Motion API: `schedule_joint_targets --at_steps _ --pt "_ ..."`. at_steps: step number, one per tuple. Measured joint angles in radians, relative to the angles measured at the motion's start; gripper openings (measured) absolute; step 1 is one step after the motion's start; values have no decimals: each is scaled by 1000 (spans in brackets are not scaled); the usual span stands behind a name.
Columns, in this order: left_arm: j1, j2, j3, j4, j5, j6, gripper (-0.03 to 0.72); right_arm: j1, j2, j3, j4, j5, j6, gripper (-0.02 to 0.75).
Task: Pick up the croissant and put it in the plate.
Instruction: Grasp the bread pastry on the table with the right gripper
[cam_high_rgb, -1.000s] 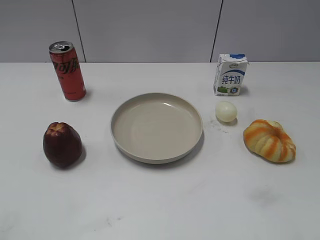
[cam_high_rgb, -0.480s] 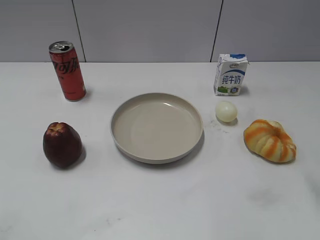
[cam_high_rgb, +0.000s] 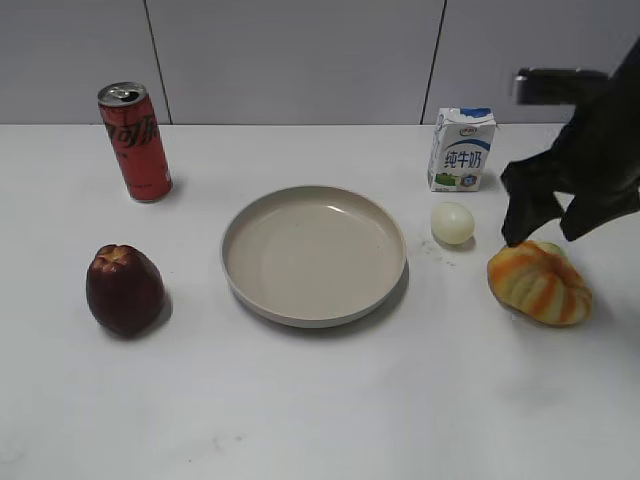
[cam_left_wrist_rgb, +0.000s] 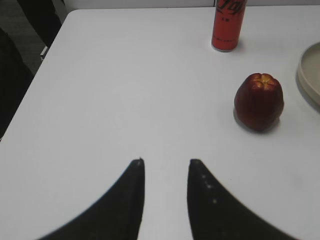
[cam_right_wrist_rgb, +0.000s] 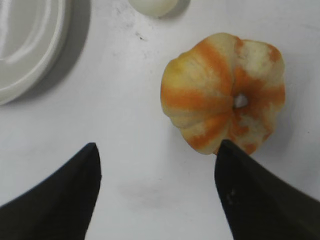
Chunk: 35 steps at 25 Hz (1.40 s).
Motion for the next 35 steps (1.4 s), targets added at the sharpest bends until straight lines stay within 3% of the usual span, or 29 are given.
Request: schedule_joint_targets --at_steps 8,16,20,25,35 --pt "0 0 0 0 0 0 234 14 185 -3 -60 -128 42 532" --pt "0 0 0 0 0 0 234 14 264 -15 -108 -152 66 526" --pt "0 0 0 0 0 0 234 15 289 -21 -146 -156 74 431" --pt "0 0 0 0 0 0 234 19 313 -30 -209 -138 134 168" --pt "0 0 0 0 0 0 232 38 276 -71 -244 -53 134 158"
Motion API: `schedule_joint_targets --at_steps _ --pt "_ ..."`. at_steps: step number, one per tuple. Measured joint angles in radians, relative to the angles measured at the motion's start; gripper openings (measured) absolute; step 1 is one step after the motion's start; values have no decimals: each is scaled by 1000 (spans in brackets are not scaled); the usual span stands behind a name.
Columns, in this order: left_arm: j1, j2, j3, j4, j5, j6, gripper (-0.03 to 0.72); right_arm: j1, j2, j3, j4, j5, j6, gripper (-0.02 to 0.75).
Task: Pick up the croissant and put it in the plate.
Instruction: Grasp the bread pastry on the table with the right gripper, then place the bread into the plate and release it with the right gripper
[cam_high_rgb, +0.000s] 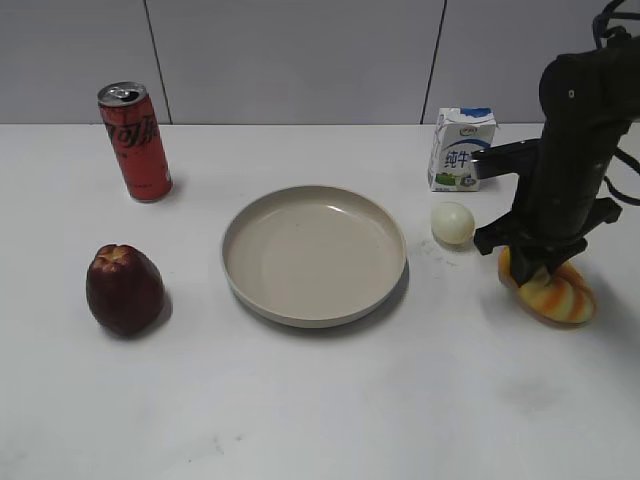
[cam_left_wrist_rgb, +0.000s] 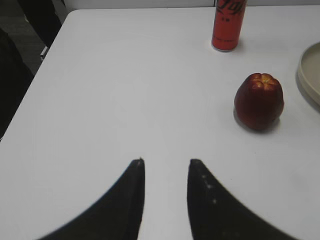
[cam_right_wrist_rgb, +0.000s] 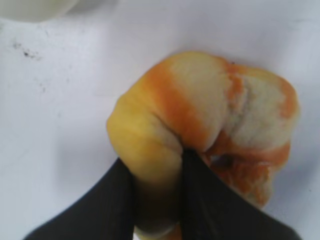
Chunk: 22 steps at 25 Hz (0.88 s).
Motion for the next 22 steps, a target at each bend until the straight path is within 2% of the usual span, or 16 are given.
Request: schedule_joint_targets --at_steps 4,9,17,22 --pt "0 0 0 0 0 0 232 37 -85 -67 -30 118 -54 153" --pt "0 0 0 0 0 0 232 152 -138 -240 -22 192 -82 151" --pt "0 0 0 0 0 0 233 375 -21 -464 17 183 -112 150" --pt "0 0 0 0 0 0 233 455 127 -524 15 114 -124 150"
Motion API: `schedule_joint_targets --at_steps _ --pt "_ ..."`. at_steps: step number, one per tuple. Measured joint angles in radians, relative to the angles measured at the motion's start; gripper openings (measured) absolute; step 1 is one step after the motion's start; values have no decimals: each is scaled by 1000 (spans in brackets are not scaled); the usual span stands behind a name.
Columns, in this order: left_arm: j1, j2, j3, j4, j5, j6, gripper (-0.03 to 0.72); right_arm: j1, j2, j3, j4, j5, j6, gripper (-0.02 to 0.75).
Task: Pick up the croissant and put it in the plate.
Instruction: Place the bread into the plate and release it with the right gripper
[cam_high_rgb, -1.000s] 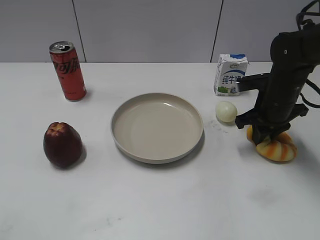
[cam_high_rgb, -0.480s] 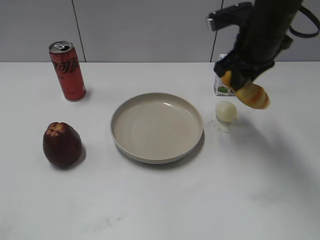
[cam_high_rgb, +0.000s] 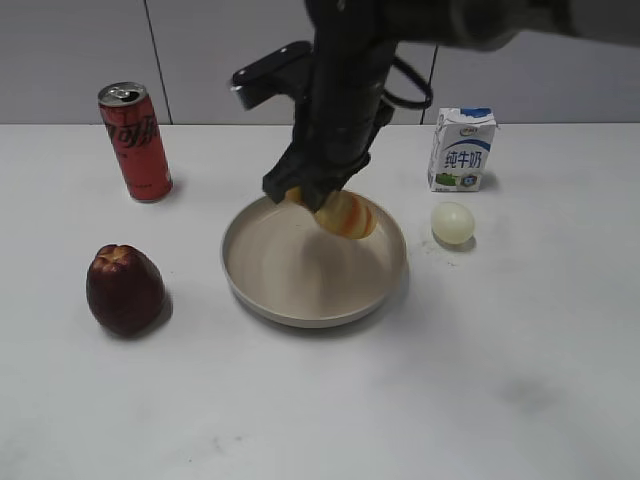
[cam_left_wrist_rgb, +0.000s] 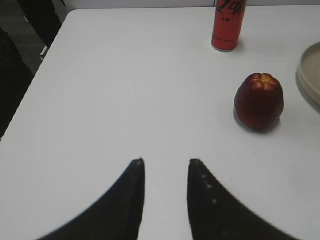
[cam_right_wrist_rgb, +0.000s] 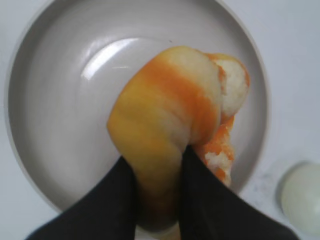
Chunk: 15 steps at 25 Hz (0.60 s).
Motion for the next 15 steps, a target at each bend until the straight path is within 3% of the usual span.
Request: schedule_joint_targets --at_steps 8,9,13,15 --pt "0 0 0 0 0 0 233 26 148 -29 -44 -67 -14 163" --pt "0 0 0 0 0 0 233 26 151 -31 -39 -65 -27 212" --pt "0 0 0 0 0 0 233 26 151 -41 4 -51 -50 549" --pt "0 0 0 0 0 0 233 26 151 -60 19 -12 -53 619"
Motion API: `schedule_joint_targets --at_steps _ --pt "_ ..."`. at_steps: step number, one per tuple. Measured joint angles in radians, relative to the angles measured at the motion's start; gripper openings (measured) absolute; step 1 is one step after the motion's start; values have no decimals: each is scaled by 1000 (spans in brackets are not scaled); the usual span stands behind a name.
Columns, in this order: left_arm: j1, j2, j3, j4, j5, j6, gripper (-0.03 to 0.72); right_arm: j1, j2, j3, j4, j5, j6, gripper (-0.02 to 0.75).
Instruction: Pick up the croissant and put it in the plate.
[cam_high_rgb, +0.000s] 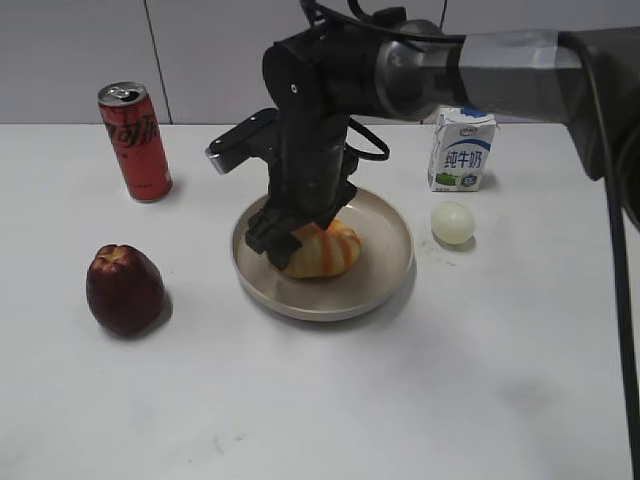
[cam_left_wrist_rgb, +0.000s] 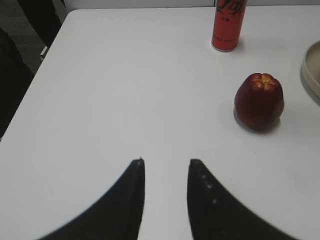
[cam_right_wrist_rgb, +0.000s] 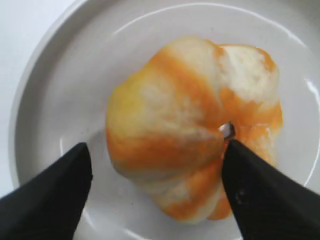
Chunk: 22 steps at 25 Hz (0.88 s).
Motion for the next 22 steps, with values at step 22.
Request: schedule_joint_targets --at_steps 22 --pt "0 0 0 0 0 0 233 -518 -182 -198 134 237 84 598"
